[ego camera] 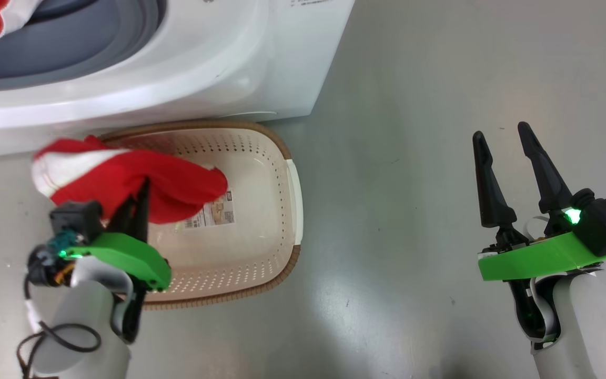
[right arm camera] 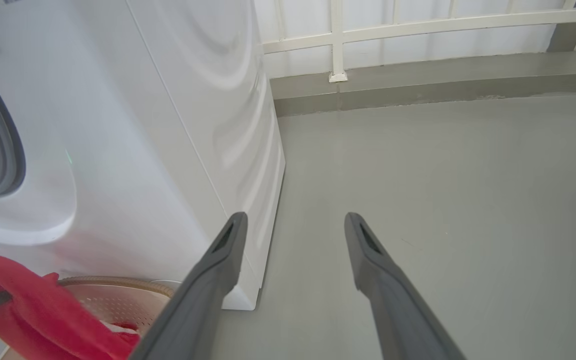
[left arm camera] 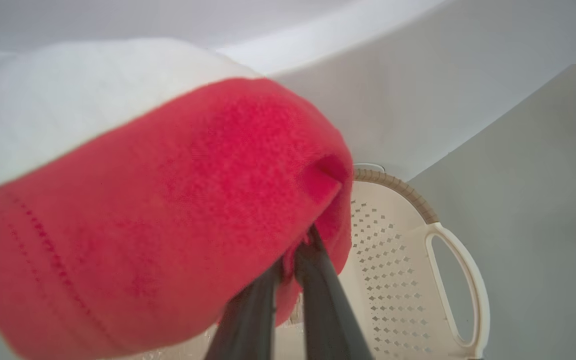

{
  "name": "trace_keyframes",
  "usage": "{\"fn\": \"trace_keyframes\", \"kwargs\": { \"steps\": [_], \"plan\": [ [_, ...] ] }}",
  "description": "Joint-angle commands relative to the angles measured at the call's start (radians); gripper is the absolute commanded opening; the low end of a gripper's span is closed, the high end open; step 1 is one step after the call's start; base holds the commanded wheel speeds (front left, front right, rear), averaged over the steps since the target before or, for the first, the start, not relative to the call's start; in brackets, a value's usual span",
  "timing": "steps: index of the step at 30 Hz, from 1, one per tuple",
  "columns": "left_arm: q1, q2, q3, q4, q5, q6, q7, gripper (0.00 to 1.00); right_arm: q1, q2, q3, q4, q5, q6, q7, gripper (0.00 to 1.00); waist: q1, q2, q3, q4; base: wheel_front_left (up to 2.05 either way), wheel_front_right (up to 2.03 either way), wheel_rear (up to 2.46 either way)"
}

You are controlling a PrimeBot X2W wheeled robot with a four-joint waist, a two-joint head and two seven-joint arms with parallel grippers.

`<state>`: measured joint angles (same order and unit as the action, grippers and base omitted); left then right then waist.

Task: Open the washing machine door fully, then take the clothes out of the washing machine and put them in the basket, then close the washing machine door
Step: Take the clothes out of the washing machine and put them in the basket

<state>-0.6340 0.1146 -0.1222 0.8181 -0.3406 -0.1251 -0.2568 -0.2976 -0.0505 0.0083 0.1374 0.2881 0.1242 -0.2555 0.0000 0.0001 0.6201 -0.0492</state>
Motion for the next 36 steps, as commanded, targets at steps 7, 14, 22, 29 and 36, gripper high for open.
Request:
{"fn": "trace_keyframes", "kwargs": {
  "steps": [7, 14, 22, 29, 36],
  "plan": [
    [0.014, 0.017, -0.068, 0.059, -0.060, -0.006, -0.005, 0.00, -0.008, 0.000, 0.023, -0.032, 0.000, 0.007, -0.006, 1.00, 0.0000, -0.0001, 0.037, -0.004, 0.00, 0.00, 0.00],
    [-0.022, 0.028, -0.162, 0.128, -0.121, -0.006, -0.005, 0.02, -0.015, 0.000, 0.024, -0.035, 0.003, 0.007, -0.006, 1.00, 0.0000, -0.0001, 0.067, -0.014, 0.00, 0.00, 0.00],
    [-0.055, 0.065, -0.218, 0.165, -0.181, -0.006, -0.005, 0.76, -0.017, 0.000, 0.017, -0.043, 0.002, 0.007, -0.006, 1.00, 0.0000, -0.0001, 0.085, -0.026, 0.00, 0.00, 0.00],
    [-0.059, 0.076, -0.229, 0.166, -0.206, -0.006, -0.005, 1.00, -0.012, 0.000, 0.009, -0.039, -0.002, 0.007, -0.006, 1.00, 0.0000, -0.0001, 0.070, -0.020, 0.00, 0.00, 0.00],
    [-0.035, 0.077, -0.192, 0.135, -0.211, -0.006, -0.005, 1.00, -0.006, 0.000, 0.009, -0.025, -0.007, 0.007, -0.006, 1.00, 0.0000, -0.0001, 0.011, -0.009, 0.00, 0.00, 0.00]
  ]
}}
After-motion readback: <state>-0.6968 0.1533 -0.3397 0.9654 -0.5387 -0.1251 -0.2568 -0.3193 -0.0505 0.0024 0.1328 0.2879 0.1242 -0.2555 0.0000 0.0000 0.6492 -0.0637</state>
